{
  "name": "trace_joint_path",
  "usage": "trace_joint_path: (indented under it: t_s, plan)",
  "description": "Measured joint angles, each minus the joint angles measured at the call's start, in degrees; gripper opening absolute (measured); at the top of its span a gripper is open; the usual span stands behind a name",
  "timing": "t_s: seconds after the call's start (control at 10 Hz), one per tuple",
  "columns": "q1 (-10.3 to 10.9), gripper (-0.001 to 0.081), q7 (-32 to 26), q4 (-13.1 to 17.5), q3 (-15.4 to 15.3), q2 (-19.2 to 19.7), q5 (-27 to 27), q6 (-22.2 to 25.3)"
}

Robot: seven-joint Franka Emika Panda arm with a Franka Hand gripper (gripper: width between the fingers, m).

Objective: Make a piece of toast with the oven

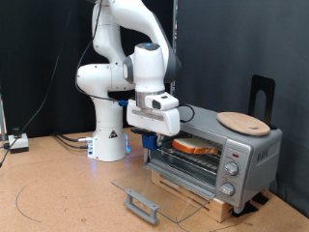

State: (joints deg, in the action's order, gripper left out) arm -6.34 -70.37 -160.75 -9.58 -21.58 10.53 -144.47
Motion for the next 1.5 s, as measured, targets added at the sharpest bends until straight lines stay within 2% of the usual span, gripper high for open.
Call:
trace_joint_path:
  t_s: [0.5,0.8,1.2,1.3,1.5]
  plan:
    - [-2.7,0.0391,-5.1,0.7,4.0,-0.4,-0.3,2.6]
    - [-3.1,0.0391,-6.1,1.5,5.9,-0.4,0.4,5.0]
    - [-2.5,0.0391,-13.7,3.7,11.4,-0.8,8.6,9.9]
    - [-2.6,0.0391,-13.2,3.6,11.1,-0.8,7.9,9.9]
    - [-1.8,0.0391,-15.9,3.9,12.4,-1.2,14.1,10.3]
